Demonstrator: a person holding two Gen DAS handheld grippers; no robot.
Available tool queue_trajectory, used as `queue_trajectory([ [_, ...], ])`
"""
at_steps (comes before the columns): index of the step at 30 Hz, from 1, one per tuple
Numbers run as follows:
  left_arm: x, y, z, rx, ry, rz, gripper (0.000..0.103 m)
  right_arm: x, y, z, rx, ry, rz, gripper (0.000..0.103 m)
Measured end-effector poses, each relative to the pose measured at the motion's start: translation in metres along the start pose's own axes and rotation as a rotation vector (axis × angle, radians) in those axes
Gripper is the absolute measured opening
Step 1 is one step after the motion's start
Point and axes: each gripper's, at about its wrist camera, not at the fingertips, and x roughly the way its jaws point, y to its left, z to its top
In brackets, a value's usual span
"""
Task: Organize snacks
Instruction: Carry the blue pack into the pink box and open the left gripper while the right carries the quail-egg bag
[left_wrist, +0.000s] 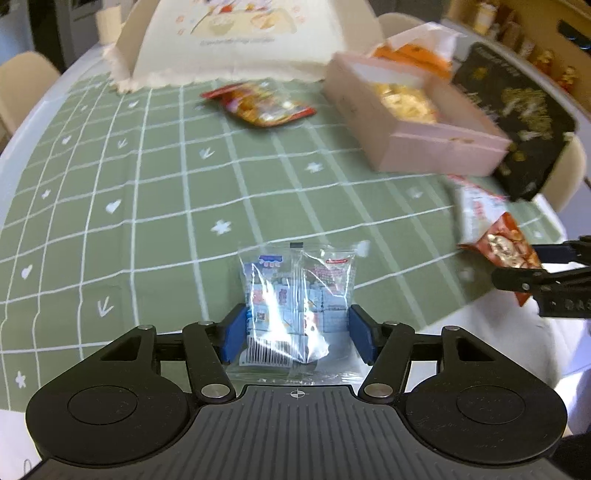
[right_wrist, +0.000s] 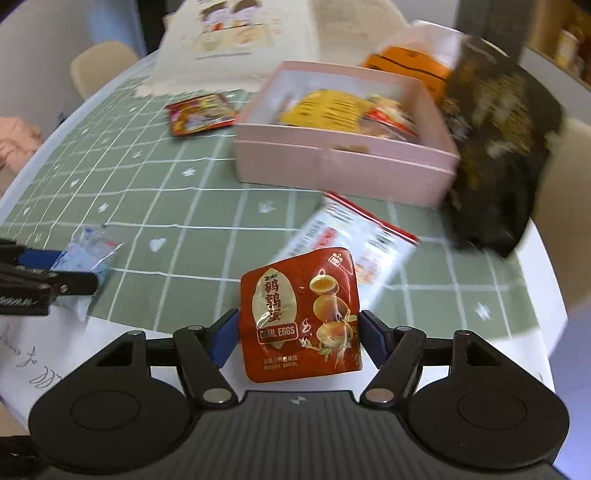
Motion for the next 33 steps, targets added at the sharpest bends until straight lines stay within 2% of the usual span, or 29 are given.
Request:
queue_trajectory([
  [2, -0.016, -0.009, 0.008, 0.023, -0.043, -0.04, 0.064, -0.008, -0.009, -0.002, 0.035, -0.014, -0.005, 0.069],
  [4, -0.037, -0.014, 0.03, 0.028, -0.116, -0.095, 0.064, -0.021, -0.018, -0.001, 0.058, -0.05, -0.017, 0.069],
  [7, -0.077, -0.029, 0.086, 0.067, -0.299, -0.177, 0.064, -0.037, -0.026, 0.007, 0.069, -0.111, -0.04, 0.069],
  [10, -0.092, -0.045, 0.142, 0.088, -0.414, -0.233, 0.064, -0.048, -0.031, 0.017, 0.084, -0.165, -0.047, 0.07],
  [12, -0.078, -0.055, 0.177, 0.065, -0.402, -0.282, 0.065, -0.051, -0.032, 0.022, 0.094, -0.187, -0.046, 0.069],
  [14, -0.049, -0.062, 0.206, 0.02, -0.35, -0.321, 0.065, -0.054, -0.033, 0.025, 0.104, -0.202, -0.031, 0.07],
  [18, 0.005, -0.077, 0.23, -0.034, -0.259, -0.35, 0.064, -0.058, -0.032, 0.022, 0.108, -0.225, -0.044, 0.07],
  [22, 0.041, -0.09, 0.228, -0.022, -0.225, -0.344, 0.065, -0.055, -0.04, 0.014, 0.138, -0.206, -0.066, 0.07],
  [26, 0.077, -0.097, 0.219, -0.001, -0.133, -0.356, 0.064, -0.051, -0.048, 0.004, 0.166, -0.176, -0.094, 0.07],
  [31, 0.062, -0.067, 0.189, -0.177, -0.197, -0.358, 0.062, -0.048, -0.053, -0.002, 0.155, -0.165, -0.131, 0.07],
  [33, 0.051, -0.055, 0.171, -0.215, -0.197, -0.339, 0.062, -0.044, -0.056, 0.002, 0.16, -0.154, -0.125, 0.07],
])
